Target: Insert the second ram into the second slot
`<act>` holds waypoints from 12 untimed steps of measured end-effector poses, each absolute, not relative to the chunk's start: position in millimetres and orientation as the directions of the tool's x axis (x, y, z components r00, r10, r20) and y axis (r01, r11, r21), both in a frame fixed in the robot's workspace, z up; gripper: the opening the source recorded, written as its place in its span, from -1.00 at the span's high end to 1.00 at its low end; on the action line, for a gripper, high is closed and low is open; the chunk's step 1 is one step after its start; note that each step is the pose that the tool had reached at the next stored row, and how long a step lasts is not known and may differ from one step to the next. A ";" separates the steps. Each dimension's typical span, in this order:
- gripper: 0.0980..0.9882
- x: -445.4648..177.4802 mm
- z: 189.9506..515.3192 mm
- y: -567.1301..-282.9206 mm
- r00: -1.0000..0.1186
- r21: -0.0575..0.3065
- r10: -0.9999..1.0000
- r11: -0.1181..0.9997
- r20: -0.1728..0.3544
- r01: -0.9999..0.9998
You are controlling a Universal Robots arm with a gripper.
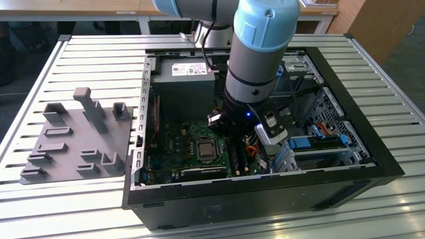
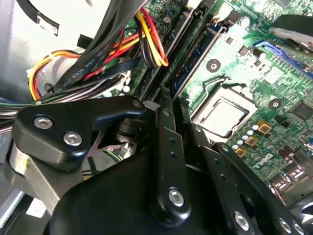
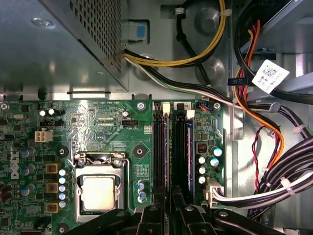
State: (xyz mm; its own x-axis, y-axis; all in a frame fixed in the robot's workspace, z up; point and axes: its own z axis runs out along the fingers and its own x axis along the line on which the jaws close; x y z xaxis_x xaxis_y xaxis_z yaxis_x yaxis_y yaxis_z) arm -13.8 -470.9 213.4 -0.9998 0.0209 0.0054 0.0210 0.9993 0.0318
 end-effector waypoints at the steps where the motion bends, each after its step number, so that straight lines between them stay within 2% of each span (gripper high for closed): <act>1: 0.74 -13.8 214.2 -470.9 -1.000 0.032 0.021 0.999 0.005 0.021; 12: 0.74 -13.8 228.5 -470.8 -1.000 0.032 0.021 0.999 0.007 0.021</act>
State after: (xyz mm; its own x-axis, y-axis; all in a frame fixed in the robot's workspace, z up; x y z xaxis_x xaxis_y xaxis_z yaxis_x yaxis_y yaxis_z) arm -13.8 -470.8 228.5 -0.9998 0.0209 0.0073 0.0211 0.9993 0.0319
